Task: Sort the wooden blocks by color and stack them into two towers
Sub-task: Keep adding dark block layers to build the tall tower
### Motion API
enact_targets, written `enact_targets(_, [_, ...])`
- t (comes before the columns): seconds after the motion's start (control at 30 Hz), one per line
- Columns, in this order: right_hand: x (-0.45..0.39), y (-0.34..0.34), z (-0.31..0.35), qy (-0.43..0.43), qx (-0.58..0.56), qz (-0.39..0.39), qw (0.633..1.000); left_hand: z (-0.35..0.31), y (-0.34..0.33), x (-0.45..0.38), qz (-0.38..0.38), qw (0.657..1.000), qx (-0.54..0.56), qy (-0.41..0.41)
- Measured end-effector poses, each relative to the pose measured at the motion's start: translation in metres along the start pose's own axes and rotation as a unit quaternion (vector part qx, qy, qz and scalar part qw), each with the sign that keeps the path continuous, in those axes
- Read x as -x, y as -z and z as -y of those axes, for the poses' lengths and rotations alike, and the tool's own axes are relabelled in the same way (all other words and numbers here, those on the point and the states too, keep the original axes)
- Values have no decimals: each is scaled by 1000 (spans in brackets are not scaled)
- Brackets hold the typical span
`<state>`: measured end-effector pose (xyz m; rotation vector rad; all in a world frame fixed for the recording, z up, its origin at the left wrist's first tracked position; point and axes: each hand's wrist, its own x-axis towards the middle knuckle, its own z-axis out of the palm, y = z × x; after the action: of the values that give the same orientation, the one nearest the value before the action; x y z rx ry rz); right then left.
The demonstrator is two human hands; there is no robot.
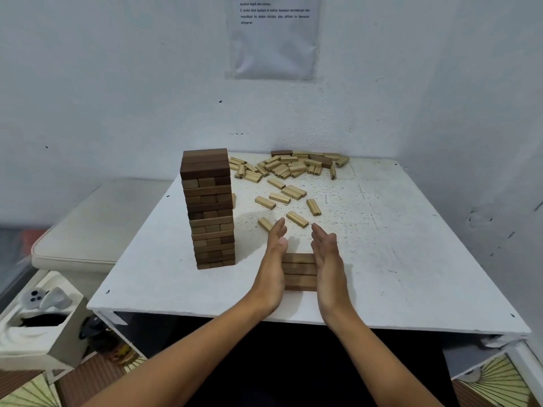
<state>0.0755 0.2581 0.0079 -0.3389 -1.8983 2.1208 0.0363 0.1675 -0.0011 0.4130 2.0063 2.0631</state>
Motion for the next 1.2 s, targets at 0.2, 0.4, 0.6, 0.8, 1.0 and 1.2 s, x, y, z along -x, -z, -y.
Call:
enact_targets(0.2, [-5, 10, 1, 16, 8, 3, 1000, -5, 11, 1, 33, 990, -134, -21])
enact_targets(0.4, [-16, 47, 6, 52, 257, 99, 960, -8, 46, -2, 112, 903, -397, -123])
enact_targets(0.6, [-24, 61, 15, 32, 402, 220, 888, -4, 55, -5, 118, 868, -452, -169])
enact_targets(0.8, [-17, 61, 15, 67, 440, 129, 886, -1, 52, -8, 63, 872, -451, -179])
enact_targets(1.0, [-7, 61, 11, 59, 421, 56, 903, -1, 47, -11, -3, 880, -447, -161])
enact_targets(1.2, [-7, 61, 14, 72, 356, 20, 931, -7, 39, -9, 27, 904, -386, -180])
